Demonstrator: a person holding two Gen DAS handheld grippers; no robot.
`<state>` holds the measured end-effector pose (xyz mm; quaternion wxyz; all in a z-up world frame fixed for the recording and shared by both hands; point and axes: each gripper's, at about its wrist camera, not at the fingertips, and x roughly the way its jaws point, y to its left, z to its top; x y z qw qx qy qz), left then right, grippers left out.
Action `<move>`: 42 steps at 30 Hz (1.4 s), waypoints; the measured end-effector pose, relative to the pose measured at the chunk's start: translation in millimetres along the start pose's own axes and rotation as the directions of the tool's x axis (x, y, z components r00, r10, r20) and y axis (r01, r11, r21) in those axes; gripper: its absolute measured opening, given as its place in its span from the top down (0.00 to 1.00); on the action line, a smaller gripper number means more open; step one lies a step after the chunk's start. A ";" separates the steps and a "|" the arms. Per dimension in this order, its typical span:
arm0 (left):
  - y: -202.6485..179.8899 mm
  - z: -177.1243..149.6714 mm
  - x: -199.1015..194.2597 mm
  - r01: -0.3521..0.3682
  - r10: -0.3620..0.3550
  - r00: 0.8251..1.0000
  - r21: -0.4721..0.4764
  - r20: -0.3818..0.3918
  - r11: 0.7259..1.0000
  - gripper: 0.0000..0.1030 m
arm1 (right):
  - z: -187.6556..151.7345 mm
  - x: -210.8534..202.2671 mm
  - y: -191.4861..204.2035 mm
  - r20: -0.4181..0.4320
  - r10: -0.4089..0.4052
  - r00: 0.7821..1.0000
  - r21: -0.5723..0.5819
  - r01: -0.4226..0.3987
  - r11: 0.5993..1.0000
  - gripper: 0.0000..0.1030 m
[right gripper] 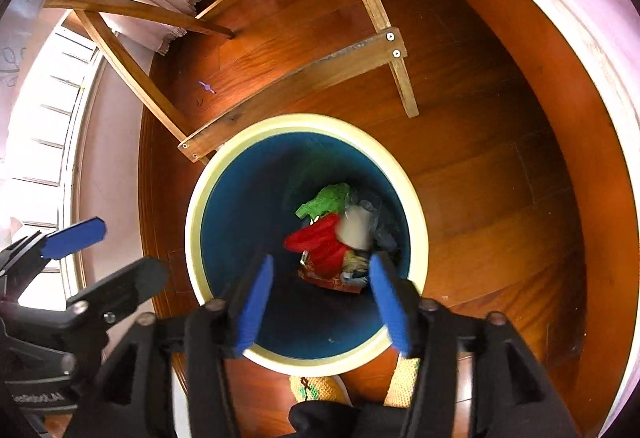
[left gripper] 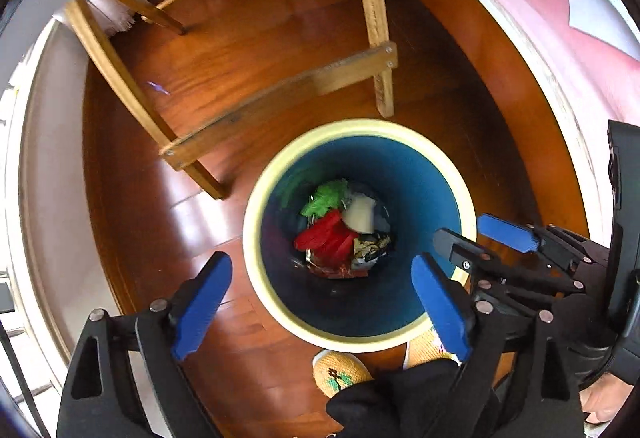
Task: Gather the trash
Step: 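Carry the red paper and beige box down over the bin and open both tools, then raise both tools back up toward the table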
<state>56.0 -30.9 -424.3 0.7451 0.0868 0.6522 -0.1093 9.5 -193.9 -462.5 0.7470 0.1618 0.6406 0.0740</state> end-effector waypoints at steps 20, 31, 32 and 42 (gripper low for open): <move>24.9 -1.1 -186.9 -0.006 0.022 0.994 -0.139 0.109 0.990 0.03 | 19.1 -157.8 68.6 0.049 0.027 0.998 -0.096 -0.022 0.995 0.41; 49.8 10.3 -344.3 0.025 0.024 0.969 -0.197 0.245 0.980 0.03 | 44.6 -306.9 116.4 0.140 0.086 0.986 -0.176 -0.060 0.983 0.41; 53.1 11.8 -357.9 0.028 0.027 0.966 -0.208 0.259 0.978 0.03 | 47.8 -317.5 120.6 0.148 0.092 0.985 -0.182 -0.064 0.981 0.41; 72.9 35.6 -460.9 0.013 0.108 0.916 -0.298 0.387 0.955 0.03 | 84.2 -401.9 173.4 0.231 0.198 0.953 -0.338 -0.112 0.934 0.41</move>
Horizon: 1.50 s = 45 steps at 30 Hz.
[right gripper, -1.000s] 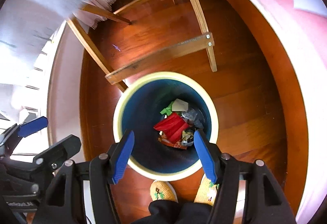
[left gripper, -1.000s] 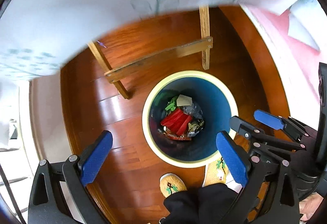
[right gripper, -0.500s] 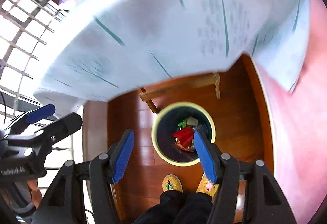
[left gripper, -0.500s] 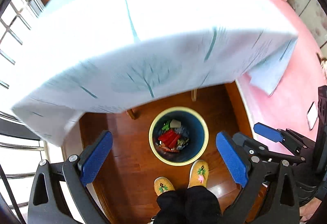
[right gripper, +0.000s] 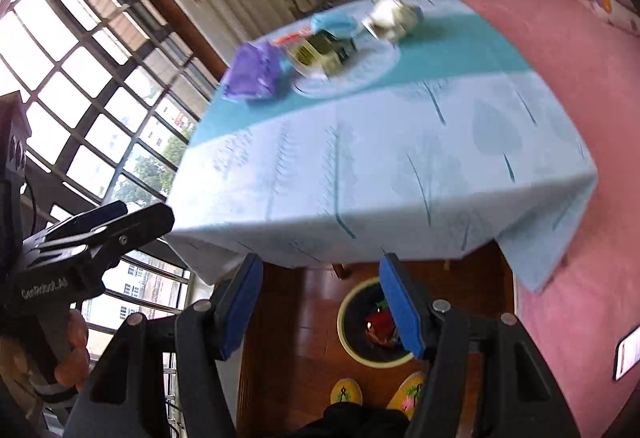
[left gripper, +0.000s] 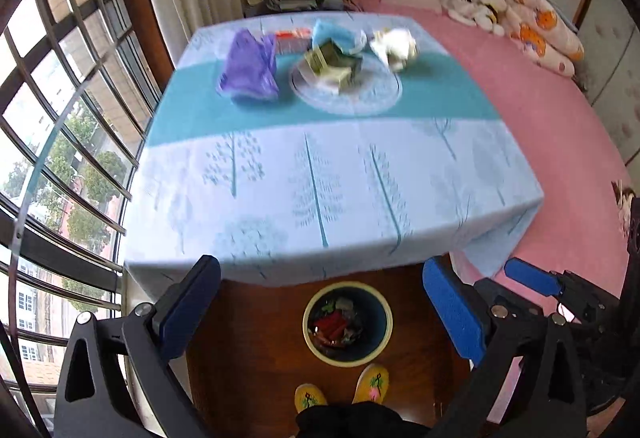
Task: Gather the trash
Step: 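Raise both tools back up toward the table, then grasp the purple plastic bag with the left tool while the right tool grasps the green snack box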
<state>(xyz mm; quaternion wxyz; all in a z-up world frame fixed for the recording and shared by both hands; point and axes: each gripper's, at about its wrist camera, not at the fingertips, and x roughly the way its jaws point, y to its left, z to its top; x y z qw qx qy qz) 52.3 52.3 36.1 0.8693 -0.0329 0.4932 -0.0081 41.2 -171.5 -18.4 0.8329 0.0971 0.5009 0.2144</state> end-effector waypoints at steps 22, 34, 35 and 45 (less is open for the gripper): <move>94.7 129.4 62.8 -0.016 0.021 0.999 -0.163 0.030 0.986 0.03 | 142.6 60.7 28.2 0.061 -0.051 0.997 -0.111 0.058 0.992 0.41; 136.4 239.4 215.3 0.093 -0.093 0.977 -0.010 -0.193 0.996 0.03 | 231.4 174.7 9.7 0.013 -0.172 0.985 0.256 0.163 0.953 0.12; 139.1 246.7 227.3 0.102 -0.102 0.974 -0.008 -0.205 0.995 0.03 | 238.9 182.5 8.4 0.016 -0.173 0.985 0.296 0.160 0.942 0.11; 153.5 272.7 288.8 0.156 -0.141 0.947 0.030 -0.288 0.987 0.03 | 283.1 244.2 4.5 -0.044 -0.277 0.960 0.429 0.268 0.863 0.09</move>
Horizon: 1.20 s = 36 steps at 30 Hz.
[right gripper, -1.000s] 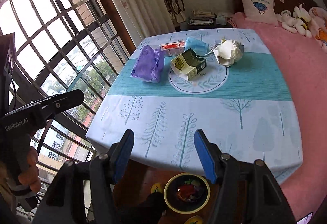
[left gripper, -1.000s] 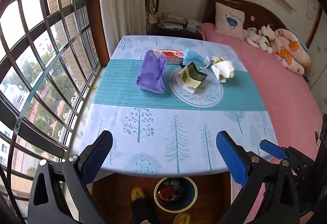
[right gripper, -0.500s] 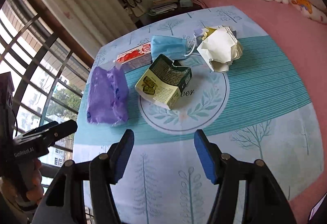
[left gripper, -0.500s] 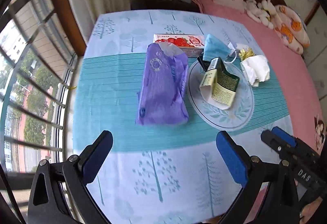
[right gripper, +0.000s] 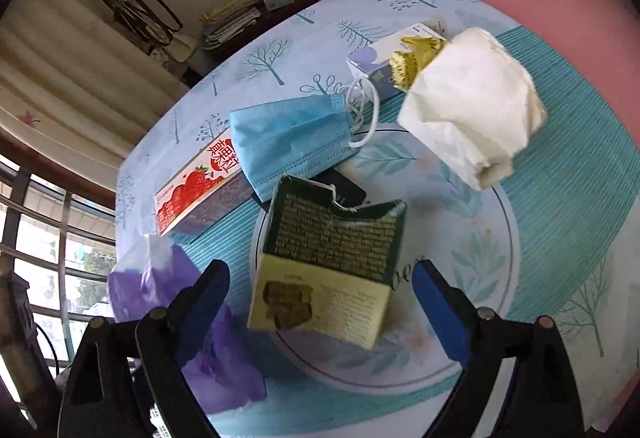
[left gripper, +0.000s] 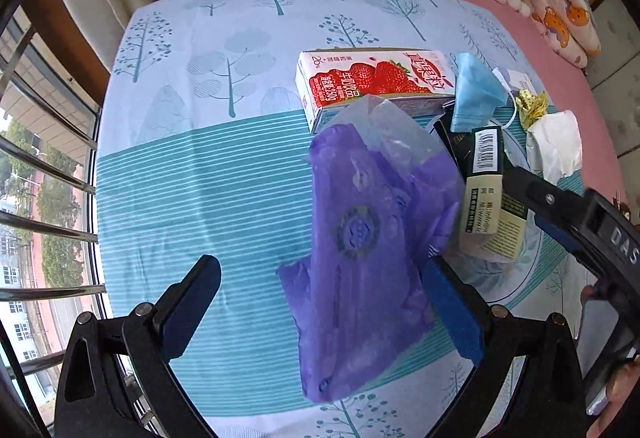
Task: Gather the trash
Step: 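Grasp the purple plastic bag with the left tool while the right tool grasps the green snack box, then lower the purple bag and green snack box over the bin and open both tools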
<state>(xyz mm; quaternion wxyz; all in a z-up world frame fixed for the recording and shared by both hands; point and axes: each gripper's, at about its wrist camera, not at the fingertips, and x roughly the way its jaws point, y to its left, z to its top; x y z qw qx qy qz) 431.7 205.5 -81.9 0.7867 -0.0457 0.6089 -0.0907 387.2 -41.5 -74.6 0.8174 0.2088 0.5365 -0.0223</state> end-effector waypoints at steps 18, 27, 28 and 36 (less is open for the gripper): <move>-19.3 5.3 18.5 0.104 -0.101 0.994 0.073 -0.043 0.992 0.95 | -12.7 21.2 5.9 -0.094 -0.107 0.990 -0.059 0.102 0.993 0.26; -32.0 -21.3 -20.0 0.100 -0.101 0.995 0.047 0.016 0.994 0.96 | -24.0 -21.1 -7.5 -0.058 0.001 0.998 -0.108 -0.008 0.994 0.28; -32.8 -26.0 -24.6 0.098 -0.099 0.995 0.043 0.020 0.994 0.96 | -25.1 -25.5 -8.7 -0.056 0.011 0.998 -0.112 -0.017 0.994 0.28; -58.1 -83.7 -72.3 0.077 -0.076 0.993 -0.009 0.086 0.997 0.96 | -49.0 -82.8 -37.1 -0.044 0.106 0.993 -0.189 -0.112 0.976 0.28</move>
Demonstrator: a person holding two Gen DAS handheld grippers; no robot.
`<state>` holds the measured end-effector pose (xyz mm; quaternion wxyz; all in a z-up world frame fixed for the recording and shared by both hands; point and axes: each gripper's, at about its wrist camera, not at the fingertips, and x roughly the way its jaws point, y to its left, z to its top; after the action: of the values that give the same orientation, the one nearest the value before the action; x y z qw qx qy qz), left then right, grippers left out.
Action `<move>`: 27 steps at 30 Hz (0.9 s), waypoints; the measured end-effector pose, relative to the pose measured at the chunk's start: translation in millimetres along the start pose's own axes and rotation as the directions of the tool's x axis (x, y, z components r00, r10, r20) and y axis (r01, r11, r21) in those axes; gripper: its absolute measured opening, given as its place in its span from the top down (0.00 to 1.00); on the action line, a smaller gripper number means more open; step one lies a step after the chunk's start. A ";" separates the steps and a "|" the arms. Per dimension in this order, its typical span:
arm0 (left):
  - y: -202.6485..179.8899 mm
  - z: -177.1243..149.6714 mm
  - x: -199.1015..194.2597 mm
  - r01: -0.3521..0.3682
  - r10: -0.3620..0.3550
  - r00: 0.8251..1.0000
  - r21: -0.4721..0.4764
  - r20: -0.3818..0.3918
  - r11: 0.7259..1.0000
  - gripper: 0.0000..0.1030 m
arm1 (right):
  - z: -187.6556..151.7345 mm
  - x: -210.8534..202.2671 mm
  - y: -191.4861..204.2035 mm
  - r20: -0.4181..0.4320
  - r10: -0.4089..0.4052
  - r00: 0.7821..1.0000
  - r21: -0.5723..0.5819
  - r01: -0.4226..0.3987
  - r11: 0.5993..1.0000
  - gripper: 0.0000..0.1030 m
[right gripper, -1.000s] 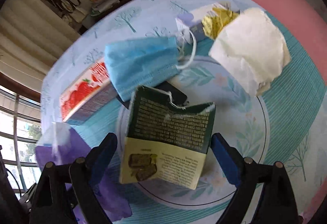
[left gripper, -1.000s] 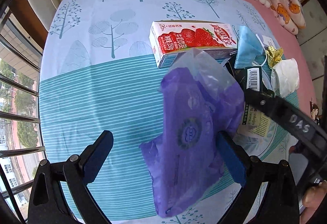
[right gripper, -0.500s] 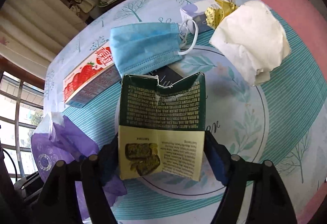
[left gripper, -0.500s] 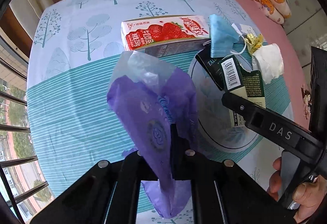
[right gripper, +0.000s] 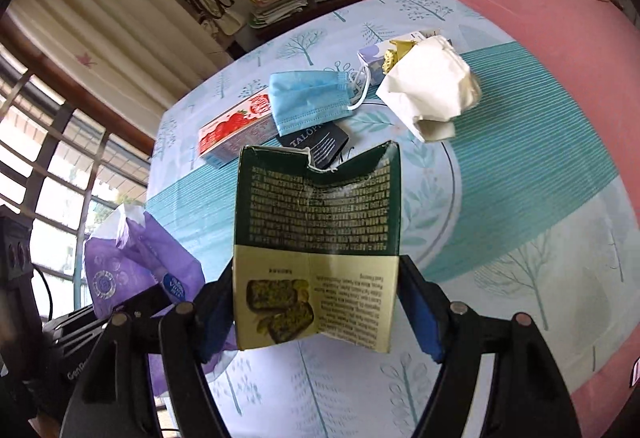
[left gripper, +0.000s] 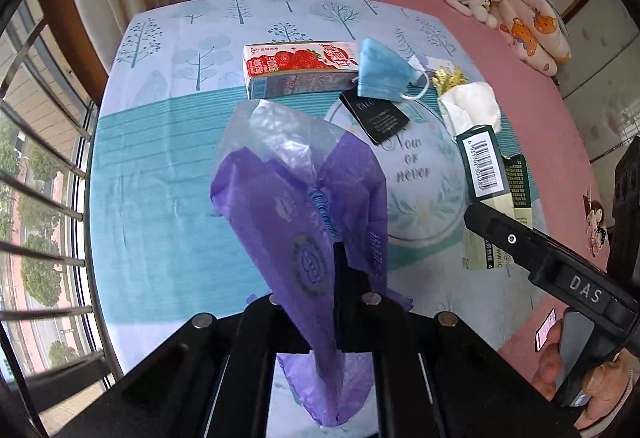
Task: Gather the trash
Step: 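Lower the purple bag and green snack box over the bin and open both tools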
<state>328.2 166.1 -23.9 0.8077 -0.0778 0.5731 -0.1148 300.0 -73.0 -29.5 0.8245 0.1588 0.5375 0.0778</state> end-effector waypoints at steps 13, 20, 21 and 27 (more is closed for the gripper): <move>-103.9 -127.0 -53.5 -0.050 0.064 0.989 -0.108 0.130 0.993 0.96 | -77.2 -92.7 -58.1 -0.026 0.134 0.991 -0.226 -0.136 0.965 0.28; -150.0 -197.8 -54.6 -0.073 0.092 0.989 -0.162 0.117 0.984 0.96 | -123.9 -123.6 -93.2 -0.072 0.152 0.986 -0.317 -0.168 0.934 0.28; -154.8 -207.0 -53.9 -0.082 0.100 0.990 -0.161 0.103 0.983 0.96 | -131.7 -125.0 -98.6 -0.088 0.151 0.985 -0.317 -0.171 0.933 0.28; -178.3 -257.3 -51.2 -0.140 0.144 0.989 -0.114 0.027 0.984 0.96 | -174.4 -122.7 -124.7 -0.177 0.149 0.973 -0.276 -0.194 0.941 0.28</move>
<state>52.0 10.2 -16.7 0.8181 -0.0838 0.5685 -0.0236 85.4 -195.4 -31.7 0.7850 0.0753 0.5662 0.2398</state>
